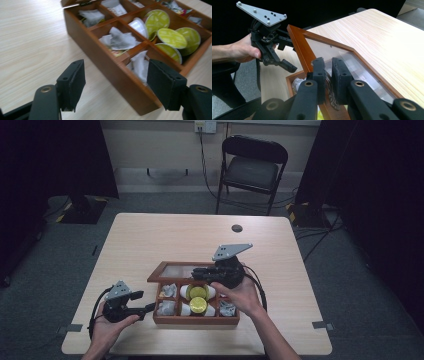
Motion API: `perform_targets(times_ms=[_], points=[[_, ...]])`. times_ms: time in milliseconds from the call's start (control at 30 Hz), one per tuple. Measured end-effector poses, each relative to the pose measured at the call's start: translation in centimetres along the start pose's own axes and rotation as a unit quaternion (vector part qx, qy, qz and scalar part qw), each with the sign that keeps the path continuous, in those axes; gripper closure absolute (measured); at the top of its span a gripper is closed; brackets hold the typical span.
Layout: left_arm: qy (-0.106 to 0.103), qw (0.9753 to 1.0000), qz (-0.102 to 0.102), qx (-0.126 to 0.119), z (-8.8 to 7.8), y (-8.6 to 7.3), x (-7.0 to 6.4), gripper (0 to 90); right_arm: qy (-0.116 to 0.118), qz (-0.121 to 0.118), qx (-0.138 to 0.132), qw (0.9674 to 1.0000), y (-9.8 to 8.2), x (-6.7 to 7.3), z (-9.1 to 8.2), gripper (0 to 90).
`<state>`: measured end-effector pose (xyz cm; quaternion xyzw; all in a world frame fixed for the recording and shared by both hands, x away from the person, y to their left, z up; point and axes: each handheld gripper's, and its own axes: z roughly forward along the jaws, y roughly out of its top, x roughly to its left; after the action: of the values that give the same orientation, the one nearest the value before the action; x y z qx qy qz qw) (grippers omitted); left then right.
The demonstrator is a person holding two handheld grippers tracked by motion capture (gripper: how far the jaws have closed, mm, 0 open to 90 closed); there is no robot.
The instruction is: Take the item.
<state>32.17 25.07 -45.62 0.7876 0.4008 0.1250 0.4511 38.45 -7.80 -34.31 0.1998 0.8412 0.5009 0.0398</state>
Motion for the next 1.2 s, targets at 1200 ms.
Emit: perform_targets(times_ms=[1200], points=[[-0.080,0.9936,0.072,0.033,5.7,3.3,-6.6,33.8,0.008,0.000,0.014,0.9999,1.0,-0.7,-0.1,81.9]])
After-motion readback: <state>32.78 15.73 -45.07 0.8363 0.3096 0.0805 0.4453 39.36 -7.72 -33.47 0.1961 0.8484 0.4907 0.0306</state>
